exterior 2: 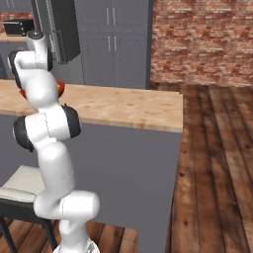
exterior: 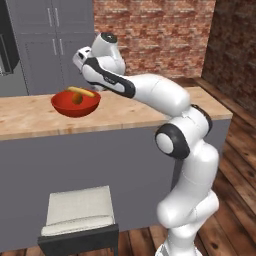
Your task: Retrieve the tangerine and banana from the fridge and place them into the bowl on the dining table.
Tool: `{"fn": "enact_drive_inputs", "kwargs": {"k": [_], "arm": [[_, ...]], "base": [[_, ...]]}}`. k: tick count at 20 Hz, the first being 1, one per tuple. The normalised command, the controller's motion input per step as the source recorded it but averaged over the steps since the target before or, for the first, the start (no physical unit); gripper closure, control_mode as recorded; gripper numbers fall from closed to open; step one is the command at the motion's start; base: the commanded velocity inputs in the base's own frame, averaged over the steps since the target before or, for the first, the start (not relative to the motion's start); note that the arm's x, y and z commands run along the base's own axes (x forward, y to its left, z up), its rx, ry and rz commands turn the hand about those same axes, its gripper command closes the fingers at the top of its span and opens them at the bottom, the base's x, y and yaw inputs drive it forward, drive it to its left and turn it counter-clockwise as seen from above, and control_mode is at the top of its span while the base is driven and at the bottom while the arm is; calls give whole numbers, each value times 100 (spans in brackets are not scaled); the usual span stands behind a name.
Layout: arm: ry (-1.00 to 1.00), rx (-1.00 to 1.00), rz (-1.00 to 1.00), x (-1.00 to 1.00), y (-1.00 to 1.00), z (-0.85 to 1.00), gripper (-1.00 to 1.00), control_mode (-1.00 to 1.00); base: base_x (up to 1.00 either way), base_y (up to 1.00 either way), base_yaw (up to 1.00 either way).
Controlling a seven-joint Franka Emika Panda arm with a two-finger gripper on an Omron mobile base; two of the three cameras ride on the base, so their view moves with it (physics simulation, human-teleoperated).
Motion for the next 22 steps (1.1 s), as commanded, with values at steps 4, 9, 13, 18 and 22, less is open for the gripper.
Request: {"fn": "enact_drive_inputs", "kwargs": {"k": [4, 9, 13, 18, 22], "arm": [[-8, 0, 0, -91, -51, 53, -100, -100], [-18, 0, 0, -100, -43, 50, -100, -100], [-25, 0, 0, -100, -56, 43, -100, -100], [-27, 0, 0, -100, -64, 38, -100, -100], [-26, 0, 0, -100, -63, 40, -100, -100]], "base": [[0, 0, 0], [0, 0, 0], [0, 0, 0], [0, 0, 0], [0, 0, 0]]}}
